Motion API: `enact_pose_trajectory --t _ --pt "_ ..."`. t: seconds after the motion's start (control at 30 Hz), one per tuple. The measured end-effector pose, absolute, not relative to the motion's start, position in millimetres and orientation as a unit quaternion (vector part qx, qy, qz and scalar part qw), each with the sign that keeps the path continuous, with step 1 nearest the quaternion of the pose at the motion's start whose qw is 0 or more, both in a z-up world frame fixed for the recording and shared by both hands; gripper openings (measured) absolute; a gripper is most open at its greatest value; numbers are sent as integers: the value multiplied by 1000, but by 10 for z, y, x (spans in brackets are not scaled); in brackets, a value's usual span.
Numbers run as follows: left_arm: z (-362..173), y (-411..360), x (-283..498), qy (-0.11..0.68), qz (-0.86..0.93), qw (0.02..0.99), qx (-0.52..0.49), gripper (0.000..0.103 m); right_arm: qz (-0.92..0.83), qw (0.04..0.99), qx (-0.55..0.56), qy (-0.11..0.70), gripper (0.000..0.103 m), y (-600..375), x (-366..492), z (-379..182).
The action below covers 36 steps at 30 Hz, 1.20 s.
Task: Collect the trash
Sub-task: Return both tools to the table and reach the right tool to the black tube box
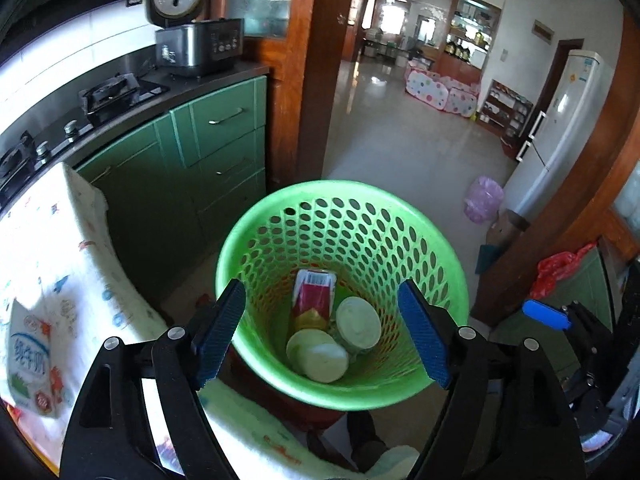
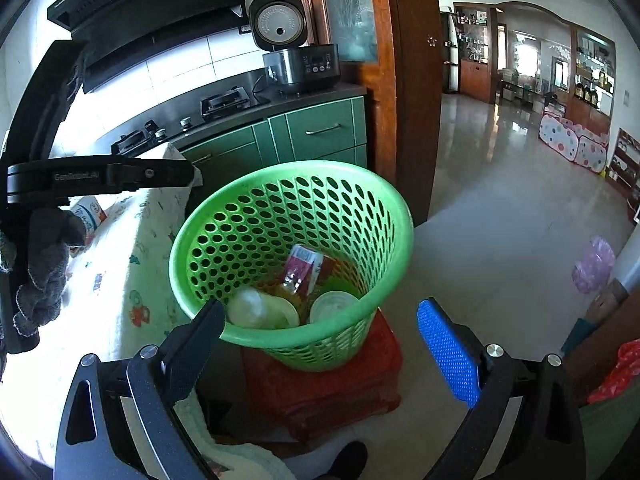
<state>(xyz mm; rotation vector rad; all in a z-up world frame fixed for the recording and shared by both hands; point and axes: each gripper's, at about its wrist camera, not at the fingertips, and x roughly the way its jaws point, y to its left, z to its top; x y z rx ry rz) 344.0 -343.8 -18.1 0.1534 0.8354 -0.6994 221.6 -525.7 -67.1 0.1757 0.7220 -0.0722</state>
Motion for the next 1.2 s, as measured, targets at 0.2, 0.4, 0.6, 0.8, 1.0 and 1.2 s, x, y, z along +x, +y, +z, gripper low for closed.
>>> enact_pose_trajectory --t 0.2,0.4,0.6,0.8,1.0,1.2 --pt "26 -2982 3158 380 -307 870 66 78 -8 934 83 347 94 -4991 2125 -593" --pt "219 -2394 2800 349 -268 895 75 78 36 938 71 336 94 -4570 2023 -492" --pt "343 -1687 2599 336 -220 915 50 78 89 938 52 332 94 -4073 2015 -407" --pt "413 -951 2446 326 -169 930 22 78 141 932 22 332 94 -3543 2062 -363" --pt "387 -337 2279 325 -116 939 2 78 192 922 -5 337 86 -3079 2159 -354" --pt "333 120 2189 328 -72 942 -14 78 238 907 -38 345 81 -2612 2279 -387"
